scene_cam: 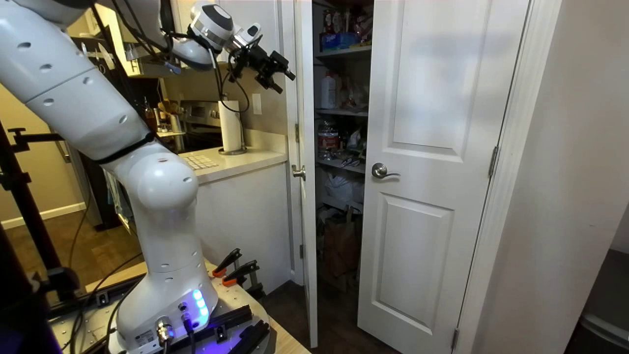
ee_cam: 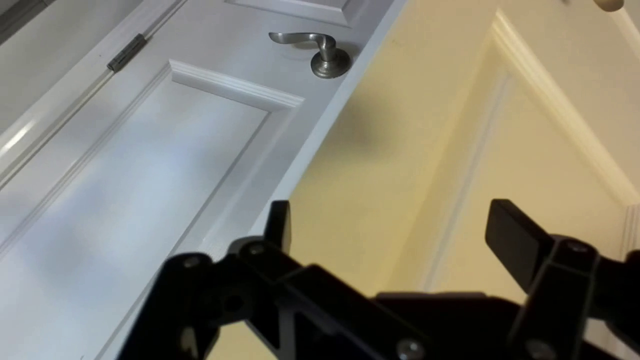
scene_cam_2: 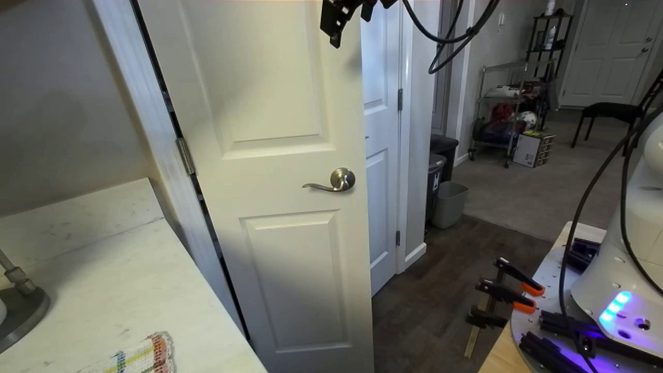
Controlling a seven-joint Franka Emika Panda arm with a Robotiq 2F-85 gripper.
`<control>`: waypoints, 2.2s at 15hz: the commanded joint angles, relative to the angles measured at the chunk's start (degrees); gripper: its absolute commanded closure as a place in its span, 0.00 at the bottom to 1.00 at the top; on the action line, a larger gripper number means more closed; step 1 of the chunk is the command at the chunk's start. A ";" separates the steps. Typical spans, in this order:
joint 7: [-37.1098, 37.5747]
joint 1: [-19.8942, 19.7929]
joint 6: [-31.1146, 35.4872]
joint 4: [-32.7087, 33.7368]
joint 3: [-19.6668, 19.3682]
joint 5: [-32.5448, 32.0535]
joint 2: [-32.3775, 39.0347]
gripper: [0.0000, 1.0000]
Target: Close the door
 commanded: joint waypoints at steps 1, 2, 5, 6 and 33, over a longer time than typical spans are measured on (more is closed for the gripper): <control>5.32 0.53 -4.23 3.21 0.22 -4.24 3.17 0.00; 5.59 1.21 -4.50 3.63 -0.22 -5.09 3.78 0.00; 5.29 2.54 -3.99 4.77 -1.17 -7.02 5.87 0.00; 5.15 2.84 -3.64 5.12 -1.46 -7.66 6.71 0.00; 21.75 8.89 -4.26 10.30 -14.99 -24.70 19.64 0.00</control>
